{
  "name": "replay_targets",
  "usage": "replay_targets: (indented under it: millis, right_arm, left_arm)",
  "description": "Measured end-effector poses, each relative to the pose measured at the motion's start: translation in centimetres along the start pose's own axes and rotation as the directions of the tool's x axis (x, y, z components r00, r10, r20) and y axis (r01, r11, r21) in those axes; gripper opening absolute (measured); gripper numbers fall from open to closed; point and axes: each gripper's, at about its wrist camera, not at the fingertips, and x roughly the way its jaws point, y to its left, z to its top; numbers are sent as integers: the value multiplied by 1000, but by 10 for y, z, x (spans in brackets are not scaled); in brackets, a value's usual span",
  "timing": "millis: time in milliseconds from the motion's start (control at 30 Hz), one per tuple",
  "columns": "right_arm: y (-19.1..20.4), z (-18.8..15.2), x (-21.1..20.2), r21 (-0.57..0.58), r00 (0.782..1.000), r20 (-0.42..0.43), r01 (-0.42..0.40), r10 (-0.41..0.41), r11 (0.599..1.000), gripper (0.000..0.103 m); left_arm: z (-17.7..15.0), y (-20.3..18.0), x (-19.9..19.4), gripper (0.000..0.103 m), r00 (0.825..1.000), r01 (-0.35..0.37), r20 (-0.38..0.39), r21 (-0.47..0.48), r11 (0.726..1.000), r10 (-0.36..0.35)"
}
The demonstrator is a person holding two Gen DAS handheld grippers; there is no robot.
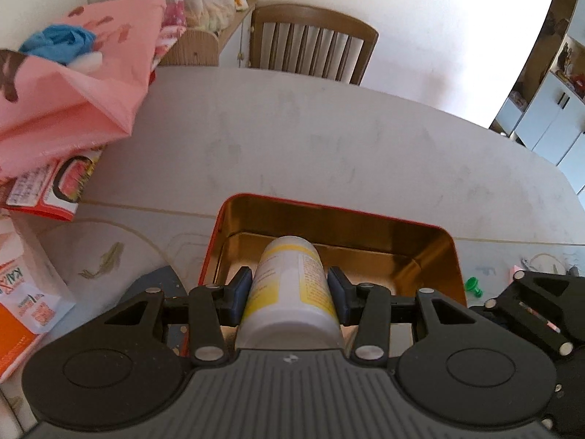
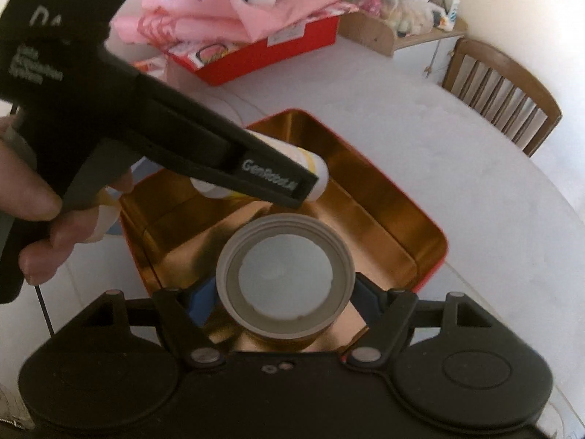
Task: Organize rigid objects
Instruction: 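Carry the bottle and tape roll with both tools over the red tin, then release the bottle with the left tool while the right tool releases the tape roll into the tin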
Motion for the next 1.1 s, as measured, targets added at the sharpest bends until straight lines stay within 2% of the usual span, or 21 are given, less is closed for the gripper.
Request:
replay_targets:
  millis: [233, 433, 533, 767, 1033, 1100]
  right_arm:
    - [2, 2, 18, -6, 999, -44, -3, 3, 1000, 75]
    - [2, 0, 26, 2, 998, -60, -5, 5, 1000, 75]
    - [3, 0, 27, 2, 998, -65, -6, 6, 1000, 79]
    - [1, -1, 10, 35, 999, -27, -26, 27, 999, 83]
    - [-6, -5, -19, 87, 1000, 20, -16, 14, 996, 85]
    - [-7, -7, -26, 90, 999, 32, -11, 9, 996, 84]
  left_arm:
    - [-1, 0, 14, 44, 999, -9, -47, 20, 1000, 10]
    - [-2, 2, 17, 44, 999, -9, -52, 27, 1000, 10]
    - [-1, 3, 18, 44, 998, -8, -55, 23, 1000, 9]
    - [-1, 1, 12, 44, 998, -43, -54, 40, 998, 45]
    - [-2, -3, -3, 44, 998, -41, -39, 41, 998, 43]
    - [-4, -7, -9, 47, 999, -43, -29, 53, 998, 45]
